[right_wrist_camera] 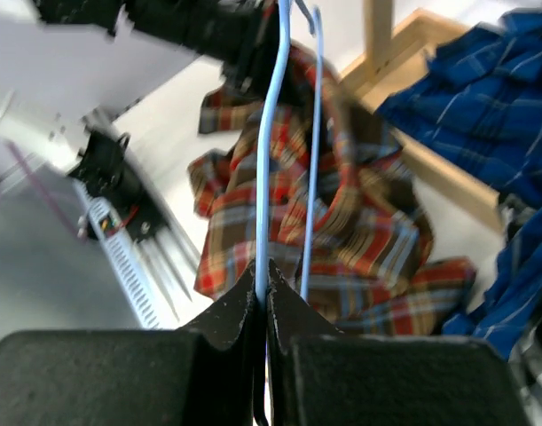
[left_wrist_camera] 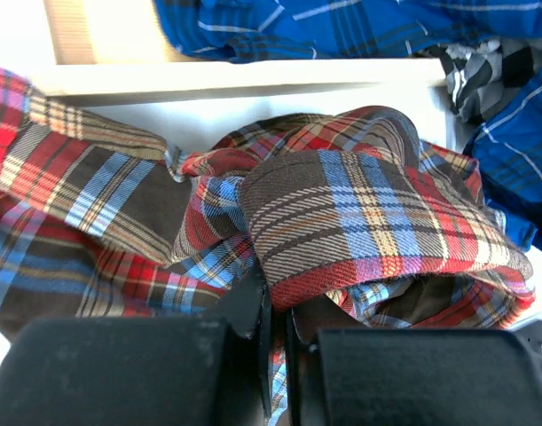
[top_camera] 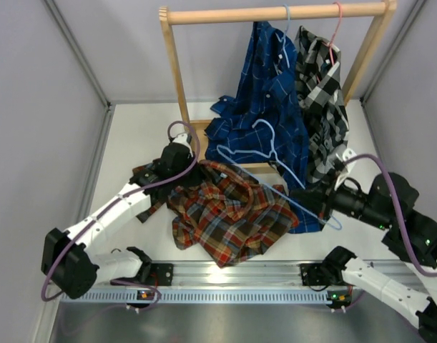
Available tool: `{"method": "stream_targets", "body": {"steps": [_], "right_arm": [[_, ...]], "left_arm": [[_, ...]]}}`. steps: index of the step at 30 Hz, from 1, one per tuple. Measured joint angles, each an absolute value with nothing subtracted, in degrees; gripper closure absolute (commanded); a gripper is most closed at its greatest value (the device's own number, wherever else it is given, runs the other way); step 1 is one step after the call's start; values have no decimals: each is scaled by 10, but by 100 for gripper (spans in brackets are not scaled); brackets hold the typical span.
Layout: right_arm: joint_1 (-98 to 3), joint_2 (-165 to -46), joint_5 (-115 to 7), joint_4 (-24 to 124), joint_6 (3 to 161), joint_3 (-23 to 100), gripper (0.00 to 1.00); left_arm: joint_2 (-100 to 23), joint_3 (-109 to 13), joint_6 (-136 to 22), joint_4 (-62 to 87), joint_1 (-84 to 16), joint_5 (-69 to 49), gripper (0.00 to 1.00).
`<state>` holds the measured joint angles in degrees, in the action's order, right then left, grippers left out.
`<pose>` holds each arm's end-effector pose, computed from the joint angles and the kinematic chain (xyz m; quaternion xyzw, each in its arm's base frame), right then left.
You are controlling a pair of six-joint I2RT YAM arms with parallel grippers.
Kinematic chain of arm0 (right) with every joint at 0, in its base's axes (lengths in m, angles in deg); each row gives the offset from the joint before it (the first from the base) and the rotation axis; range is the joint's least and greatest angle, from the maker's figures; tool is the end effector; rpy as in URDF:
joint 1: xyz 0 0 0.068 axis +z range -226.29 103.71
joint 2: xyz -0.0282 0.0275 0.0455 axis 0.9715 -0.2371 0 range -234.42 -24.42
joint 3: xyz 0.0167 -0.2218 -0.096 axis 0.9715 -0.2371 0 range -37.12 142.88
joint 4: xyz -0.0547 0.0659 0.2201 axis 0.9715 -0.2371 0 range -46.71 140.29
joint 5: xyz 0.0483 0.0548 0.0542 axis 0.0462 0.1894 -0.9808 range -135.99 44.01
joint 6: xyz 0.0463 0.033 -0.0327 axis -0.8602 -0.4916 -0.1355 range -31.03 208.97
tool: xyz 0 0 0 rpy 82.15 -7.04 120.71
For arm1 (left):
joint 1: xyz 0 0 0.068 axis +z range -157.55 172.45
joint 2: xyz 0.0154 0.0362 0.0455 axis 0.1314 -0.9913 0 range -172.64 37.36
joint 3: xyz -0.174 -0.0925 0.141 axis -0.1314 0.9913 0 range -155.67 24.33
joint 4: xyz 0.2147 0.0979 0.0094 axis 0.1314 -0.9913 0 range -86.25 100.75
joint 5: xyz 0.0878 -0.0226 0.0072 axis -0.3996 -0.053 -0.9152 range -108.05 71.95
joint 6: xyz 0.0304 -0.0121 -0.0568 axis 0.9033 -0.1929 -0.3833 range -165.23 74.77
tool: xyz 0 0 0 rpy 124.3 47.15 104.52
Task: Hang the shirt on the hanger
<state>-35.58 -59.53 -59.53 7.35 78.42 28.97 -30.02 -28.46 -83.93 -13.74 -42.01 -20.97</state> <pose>0.0736 0.0791 0.3850 -0.2724 0.7256 0.3531 0.5240 0.2109 -0.1416 0.2521 -0.0443 0.9016 -0.2376 0.3588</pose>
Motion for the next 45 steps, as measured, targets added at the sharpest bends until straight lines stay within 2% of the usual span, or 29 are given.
{"method": "stream_targets", "body": {"steps": [5, 16, 24, 29, 37, 41, 45], "right_arm": [[-356, -524, -644, 36, 768, 229, 100], [-356, -550, -637, 29, 768, 184, 100], [-356, -624, -725, 120, 761, 111, 100], [-356, -655, -774, 207, 749, 74, 100], [-356, -648, -782, 382, 710, 18, 100], [-356, -632, -750, 404, 709, 17, 100], [-356, -621, -699, 360, 728, 52, 100]], "left_arm": [[-350, -308, -827, -137, -411, -169, 100], [-373, -312, -823, -137, -410, -103, 100], [-350, -320, -749, -156, -421, -21, 100], [-295, -360, -683, -205, -450, -5, 100], [-226, -416, -626, -262, -455, -40, 100], [-230, -439, -615, -295, -456, -92, 100], [-240, -452, -615, -315, -456, -158, 100]]}}
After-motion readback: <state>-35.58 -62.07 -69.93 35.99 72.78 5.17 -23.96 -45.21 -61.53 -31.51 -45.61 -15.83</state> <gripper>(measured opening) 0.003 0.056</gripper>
